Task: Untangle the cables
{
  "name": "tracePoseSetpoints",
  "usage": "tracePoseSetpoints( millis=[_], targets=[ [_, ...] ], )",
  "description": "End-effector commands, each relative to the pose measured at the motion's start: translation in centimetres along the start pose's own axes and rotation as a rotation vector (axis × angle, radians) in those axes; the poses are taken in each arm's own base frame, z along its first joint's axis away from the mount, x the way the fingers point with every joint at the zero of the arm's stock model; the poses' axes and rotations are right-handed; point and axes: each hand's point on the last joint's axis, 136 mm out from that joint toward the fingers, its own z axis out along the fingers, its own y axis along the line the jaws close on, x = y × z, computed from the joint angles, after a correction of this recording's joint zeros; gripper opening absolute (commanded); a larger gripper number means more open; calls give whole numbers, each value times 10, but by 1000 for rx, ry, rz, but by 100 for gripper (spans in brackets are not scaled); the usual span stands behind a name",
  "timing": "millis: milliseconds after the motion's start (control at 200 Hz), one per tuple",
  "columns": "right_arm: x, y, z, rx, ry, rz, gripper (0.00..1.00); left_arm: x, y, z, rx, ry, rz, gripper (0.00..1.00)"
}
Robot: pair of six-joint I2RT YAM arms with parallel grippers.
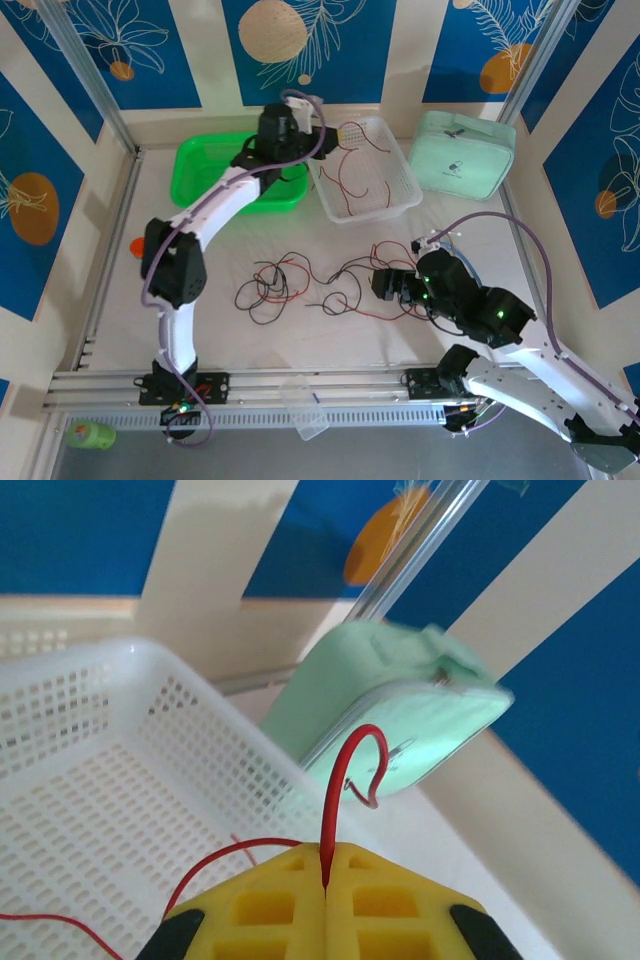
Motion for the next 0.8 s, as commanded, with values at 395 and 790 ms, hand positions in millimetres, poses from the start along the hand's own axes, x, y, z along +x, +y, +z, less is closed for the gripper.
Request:
tracePoseSetpoints(
  millis=[395,790],
  targets=[
    [10,-23,21,162,118,47,82,90,29,54,-361,362,333,66],
    [26,-1,70,140,265,31,65,3,-19,-29,-508,231,489,100]
  ],
)
